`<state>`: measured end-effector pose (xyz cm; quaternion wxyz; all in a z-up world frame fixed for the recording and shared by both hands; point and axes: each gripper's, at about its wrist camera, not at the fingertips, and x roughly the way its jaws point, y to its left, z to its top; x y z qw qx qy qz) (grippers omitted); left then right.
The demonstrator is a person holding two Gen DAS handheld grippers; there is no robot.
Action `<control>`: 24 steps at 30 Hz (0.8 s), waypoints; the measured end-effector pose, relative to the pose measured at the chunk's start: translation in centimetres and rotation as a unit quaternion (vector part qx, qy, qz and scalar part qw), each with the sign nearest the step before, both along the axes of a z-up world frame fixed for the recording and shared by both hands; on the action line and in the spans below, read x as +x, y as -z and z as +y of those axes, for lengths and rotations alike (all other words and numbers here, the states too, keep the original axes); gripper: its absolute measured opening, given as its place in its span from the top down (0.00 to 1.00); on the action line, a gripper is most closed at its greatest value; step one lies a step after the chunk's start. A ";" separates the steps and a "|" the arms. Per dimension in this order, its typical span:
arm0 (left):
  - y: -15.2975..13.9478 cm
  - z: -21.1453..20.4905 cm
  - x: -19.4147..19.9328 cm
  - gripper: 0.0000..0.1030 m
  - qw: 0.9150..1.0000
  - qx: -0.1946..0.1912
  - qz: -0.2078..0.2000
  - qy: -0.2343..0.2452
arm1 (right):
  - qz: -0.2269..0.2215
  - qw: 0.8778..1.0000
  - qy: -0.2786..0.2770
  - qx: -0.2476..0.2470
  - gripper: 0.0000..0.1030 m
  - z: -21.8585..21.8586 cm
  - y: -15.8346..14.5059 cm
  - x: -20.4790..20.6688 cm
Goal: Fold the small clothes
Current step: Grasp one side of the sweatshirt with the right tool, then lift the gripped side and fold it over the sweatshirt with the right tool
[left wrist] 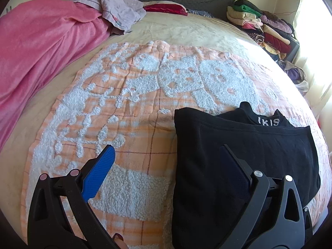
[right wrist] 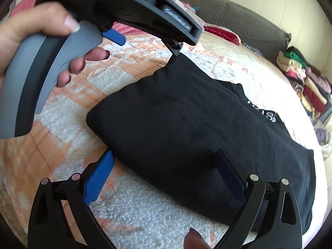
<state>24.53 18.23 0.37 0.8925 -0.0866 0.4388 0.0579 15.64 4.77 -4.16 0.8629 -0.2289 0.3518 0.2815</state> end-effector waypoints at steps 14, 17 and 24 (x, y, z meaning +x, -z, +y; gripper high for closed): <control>1.7 0.1 1.3 0.09 1.000 -0.014 0.027 -0.003 | -0.107 0.993 -0.011 -0.038 0.53 1.4 -0.2 -0.2; 1.7 0.0 1.3 0.09 0.999 -0.032 0.030 0.002 | -0.130 0.991 -0.017 -0.023 0.77 0.9 -1.1 -1.0; 1.5 -1.4 0.9 0.10 0.997 -0.072 0.028 0.021 | -0.133 0.990 0.011 0.039 0.83 -2.1 -3.5 -1.3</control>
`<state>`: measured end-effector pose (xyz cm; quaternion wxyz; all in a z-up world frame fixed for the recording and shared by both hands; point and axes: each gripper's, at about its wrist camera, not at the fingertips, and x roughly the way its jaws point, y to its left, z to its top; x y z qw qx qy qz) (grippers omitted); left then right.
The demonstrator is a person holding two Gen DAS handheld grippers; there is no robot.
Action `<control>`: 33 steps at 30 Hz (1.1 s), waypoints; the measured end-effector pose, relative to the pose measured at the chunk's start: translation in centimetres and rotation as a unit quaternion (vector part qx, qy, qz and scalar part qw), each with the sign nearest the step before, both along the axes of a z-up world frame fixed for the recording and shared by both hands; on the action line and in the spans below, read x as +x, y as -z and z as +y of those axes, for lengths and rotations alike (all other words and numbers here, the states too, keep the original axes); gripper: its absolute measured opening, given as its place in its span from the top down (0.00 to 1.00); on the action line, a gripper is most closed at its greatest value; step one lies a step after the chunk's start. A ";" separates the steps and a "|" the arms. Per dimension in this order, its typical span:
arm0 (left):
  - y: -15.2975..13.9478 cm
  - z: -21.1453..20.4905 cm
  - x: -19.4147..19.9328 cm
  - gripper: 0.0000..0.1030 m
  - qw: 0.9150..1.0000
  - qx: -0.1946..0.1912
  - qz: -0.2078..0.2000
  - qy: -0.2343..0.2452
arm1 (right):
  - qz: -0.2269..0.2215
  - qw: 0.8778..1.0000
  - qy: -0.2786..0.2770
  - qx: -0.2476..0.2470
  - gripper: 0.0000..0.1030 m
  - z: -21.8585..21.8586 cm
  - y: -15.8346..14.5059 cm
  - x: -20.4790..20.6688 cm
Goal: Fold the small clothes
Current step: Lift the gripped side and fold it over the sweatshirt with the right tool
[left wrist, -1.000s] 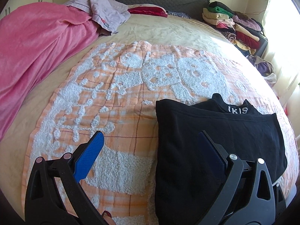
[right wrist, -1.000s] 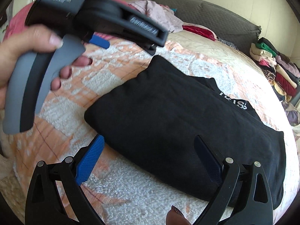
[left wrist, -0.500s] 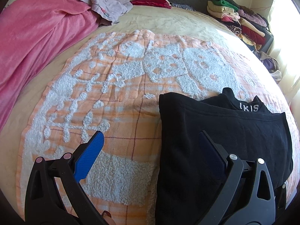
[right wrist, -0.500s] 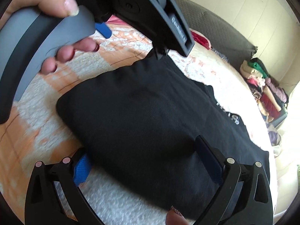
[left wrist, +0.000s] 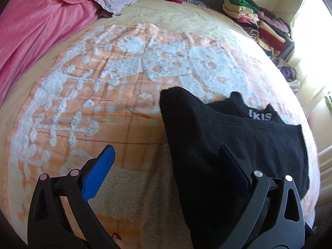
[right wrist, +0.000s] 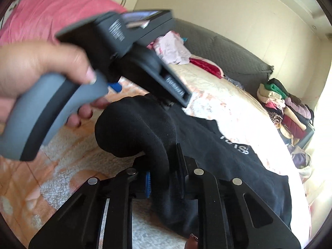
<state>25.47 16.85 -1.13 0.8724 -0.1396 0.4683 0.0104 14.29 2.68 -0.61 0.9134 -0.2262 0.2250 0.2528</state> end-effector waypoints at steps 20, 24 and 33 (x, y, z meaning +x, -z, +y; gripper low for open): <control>-7.6 -12.5 -2.1 0.80 0.992 0.011 -0.070 0.109 | 0.008 0.989 0.080 0.121 0.94 -11.0 -3.6 -2.5; -8.3 -14.4 -2.0 0.80 0.990 0.019 -0.072 0.117 | 0.012 0.985 0.093 0.142 0.94 -12.9 -3.9 -2.7; -9.4 -18.4 -1.7 0.80 0.987 0.033 -0.077 0.136 | 0.014 0.978 0.119 0.172 0.94 -16.6 -4.4 -3.3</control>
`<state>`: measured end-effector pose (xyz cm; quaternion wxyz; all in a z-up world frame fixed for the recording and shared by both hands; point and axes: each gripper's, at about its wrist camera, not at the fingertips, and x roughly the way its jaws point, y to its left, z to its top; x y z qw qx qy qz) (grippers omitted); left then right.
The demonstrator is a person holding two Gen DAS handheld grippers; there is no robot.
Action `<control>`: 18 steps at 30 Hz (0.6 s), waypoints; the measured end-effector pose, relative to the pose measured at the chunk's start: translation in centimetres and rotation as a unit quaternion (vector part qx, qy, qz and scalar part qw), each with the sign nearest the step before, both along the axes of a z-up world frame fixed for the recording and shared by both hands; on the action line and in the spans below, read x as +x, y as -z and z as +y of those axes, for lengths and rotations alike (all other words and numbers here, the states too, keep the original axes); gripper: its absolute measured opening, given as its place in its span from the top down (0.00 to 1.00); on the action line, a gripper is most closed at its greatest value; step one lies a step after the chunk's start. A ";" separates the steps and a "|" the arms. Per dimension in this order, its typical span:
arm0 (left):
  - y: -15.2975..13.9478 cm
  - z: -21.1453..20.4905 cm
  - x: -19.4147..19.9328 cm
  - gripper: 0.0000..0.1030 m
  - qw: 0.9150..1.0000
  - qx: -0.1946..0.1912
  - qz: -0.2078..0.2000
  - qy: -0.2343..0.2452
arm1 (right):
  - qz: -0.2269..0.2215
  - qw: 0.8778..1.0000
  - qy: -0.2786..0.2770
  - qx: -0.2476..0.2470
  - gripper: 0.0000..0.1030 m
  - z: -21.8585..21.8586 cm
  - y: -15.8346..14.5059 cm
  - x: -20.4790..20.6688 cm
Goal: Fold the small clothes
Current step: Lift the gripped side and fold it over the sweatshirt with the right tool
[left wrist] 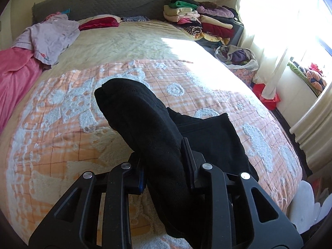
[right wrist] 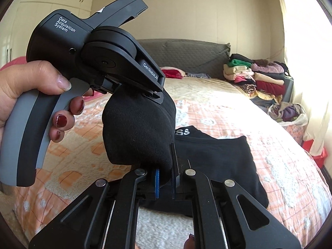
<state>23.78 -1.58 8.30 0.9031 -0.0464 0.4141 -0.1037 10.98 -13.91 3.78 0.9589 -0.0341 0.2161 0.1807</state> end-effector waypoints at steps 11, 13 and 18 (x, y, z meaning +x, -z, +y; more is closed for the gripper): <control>1.1 -4.0 0.9 0.80 1.000 -0.001 0.010 0.007 | 0.021 0.999 0.030 0.019 0.94 -3.0 1.0 0.2; 1.6 -4.6 1.2 0.80 1.000 -0.002 0.013 0.007 | 0.028 0.999 0.035 0.024 0.94 -3.5 1.4 0.3; 2.4 -5.9 1.7 0.80 1.000 -0.006 0.017 0.009 | 0.041 0.998 0.045 0.031 0.94 -4.4 2.3 0.7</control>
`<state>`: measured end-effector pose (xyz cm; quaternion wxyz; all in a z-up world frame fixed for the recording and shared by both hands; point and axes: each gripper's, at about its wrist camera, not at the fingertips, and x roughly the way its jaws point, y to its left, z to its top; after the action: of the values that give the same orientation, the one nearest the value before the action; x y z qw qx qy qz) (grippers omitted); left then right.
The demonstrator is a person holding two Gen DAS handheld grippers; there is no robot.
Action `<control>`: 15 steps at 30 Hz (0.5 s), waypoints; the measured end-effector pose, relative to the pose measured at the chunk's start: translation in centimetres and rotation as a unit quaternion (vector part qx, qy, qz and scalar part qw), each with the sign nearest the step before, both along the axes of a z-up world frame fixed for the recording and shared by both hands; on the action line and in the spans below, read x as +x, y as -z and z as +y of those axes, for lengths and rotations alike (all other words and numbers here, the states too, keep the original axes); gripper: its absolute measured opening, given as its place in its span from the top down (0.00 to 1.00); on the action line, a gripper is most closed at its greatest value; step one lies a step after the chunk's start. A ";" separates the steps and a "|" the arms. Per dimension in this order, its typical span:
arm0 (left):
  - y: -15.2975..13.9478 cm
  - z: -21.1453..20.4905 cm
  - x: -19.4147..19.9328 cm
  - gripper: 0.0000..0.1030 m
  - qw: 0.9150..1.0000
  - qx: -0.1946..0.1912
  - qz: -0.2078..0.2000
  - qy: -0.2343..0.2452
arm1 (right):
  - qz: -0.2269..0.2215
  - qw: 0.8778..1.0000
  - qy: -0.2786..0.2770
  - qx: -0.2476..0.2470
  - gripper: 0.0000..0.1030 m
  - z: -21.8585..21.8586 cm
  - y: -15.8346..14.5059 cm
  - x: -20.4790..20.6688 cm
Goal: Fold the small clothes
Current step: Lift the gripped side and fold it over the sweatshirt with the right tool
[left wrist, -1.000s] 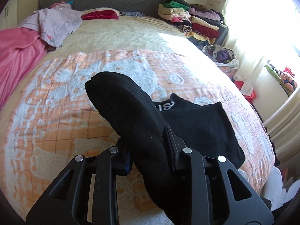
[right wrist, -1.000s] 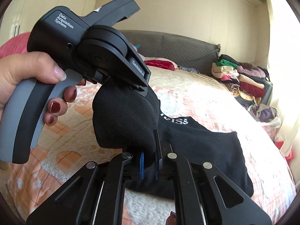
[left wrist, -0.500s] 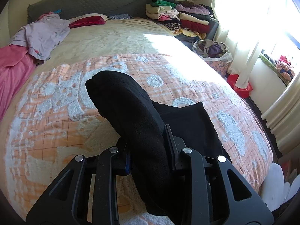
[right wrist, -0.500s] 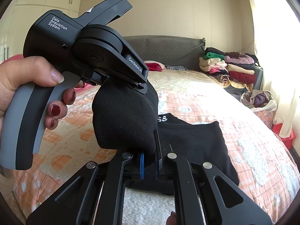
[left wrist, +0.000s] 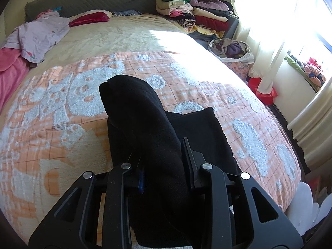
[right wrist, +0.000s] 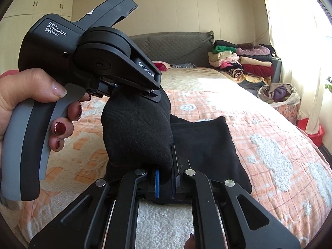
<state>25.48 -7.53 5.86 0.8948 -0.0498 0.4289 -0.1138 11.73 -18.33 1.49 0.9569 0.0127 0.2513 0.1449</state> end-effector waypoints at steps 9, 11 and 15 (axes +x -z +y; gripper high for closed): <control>1.5 -2.3 1.0 0.79 1.000 -0.017 0.008 0.013 | 0.033 0.999 0.021 0.025 0.94 -1.7 1.5 1.2; 1.8 -2.7 1.2 0.78 1.000 -0.021 0.010 0.016 | 0.040 0.998 0.025 0.029 0.94 -2.0 1.8 1.4; 2.3 -3.8 1.4 0.77 0.999 -0.026 0.011 0.023 | 0.051 0.998 0.033 0.037 0.94 -2.5 2.4 1.7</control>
<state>26.87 -11.32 3.56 0.8855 -0.0646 0.4369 -0.1445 13.48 -20.79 -0.88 0.9461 0.0632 0.2934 0.1215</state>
